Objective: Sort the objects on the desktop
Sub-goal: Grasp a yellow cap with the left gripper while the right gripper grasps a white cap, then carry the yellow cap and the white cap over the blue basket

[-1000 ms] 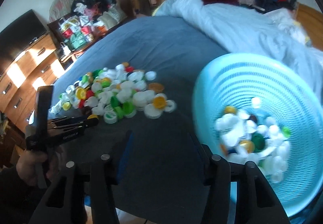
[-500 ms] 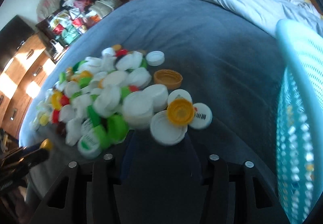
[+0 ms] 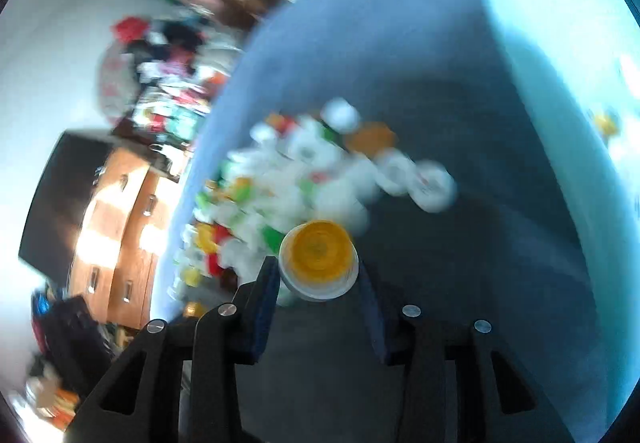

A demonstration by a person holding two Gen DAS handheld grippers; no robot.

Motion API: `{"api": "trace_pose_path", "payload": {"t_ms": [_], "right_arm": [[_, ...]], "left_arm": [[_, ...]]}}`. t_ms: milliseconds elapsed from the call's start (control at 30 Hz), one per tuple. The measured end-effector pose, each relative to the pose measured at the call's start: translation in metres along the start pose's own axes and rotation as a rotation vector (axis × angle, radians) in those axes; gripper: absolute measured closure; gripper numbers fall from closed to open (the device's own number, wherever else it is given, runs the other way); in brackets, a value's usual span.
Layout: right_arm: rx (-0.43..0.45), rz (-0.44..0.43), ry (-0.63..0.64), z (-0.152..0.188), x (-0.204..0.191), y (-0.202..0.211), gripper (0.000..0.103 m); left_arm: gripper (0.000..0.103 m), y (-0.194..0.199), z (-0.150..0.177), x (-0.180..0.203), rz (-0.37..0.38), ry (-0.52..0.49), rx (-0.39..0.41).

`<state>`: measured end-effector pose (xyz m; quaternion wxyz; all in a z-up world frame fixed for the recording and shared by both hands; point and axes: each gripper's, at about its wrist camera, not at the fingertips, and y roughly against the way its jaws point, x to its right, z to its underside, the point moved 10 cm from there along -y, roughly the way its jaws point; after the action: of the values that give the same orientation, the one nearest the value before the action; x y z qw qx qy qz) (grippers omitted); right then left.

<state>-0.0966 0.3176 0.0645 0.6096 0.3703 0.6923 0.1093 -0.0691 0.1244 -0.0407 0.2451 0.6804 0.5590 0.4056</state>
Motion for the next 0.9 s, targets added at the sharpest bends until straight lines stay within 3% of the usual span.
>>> {"api": "trace_pose_path", "payload": {"t_ms": [33, 133, 333, 467, 533, 600, 700, 900], "right_arm": [[-0.01, -0.019, -0.004, 0.003, -0.003, 0.002, 0.06], [-0.047, 0.041, 0.074, 0.015, -0.01, 0.001, 0.06], [-0.095, 0.081, 0.141, 0.04, -0.012, -0.001, 0.059], [-0.028, 0.26, 0.387, 0.043, -0.033, 0.013, 0.059], [0.024, 0.372, 0.534, 0.045, -0.05, 0.027, 0.059], [0.068, 0.427, 0.62, 0.045, -0.064, 0.037, 0.059], [0.14, 0.488, 0.705, 0.044, -0.079, 0.058, 0.059], [0.265, 0.558, 0.731, 0.032, -0.09, 0.107, 0.059]], "left_arm": [[0.078, 0.001, 0.0, 0.001, -0.003, -0.004, 0.001], [0.078, 0.005, 0.001, 0.005, -0.006, -0.01, 0.002], [0.078, 0.004, 0.003, 0.009, -0.03, -0.008, -0.011], [0.078, 0.01, -0.003, 0.018, -0.035, -0.03, 0.006], [0.078, 0.014, -0.008, 0.023, -0.074, -0.057, 0.021], [0.078, 0.016, -0.012, 0.026, -0.094, -0.066, 0.028], [0.078, 0.021, -0.018, 0.033, -0.115, -0.079, 0.042], [0.078, 0.034, -0.032, 0.052, -0.137, -0.13, 0.075]]}}
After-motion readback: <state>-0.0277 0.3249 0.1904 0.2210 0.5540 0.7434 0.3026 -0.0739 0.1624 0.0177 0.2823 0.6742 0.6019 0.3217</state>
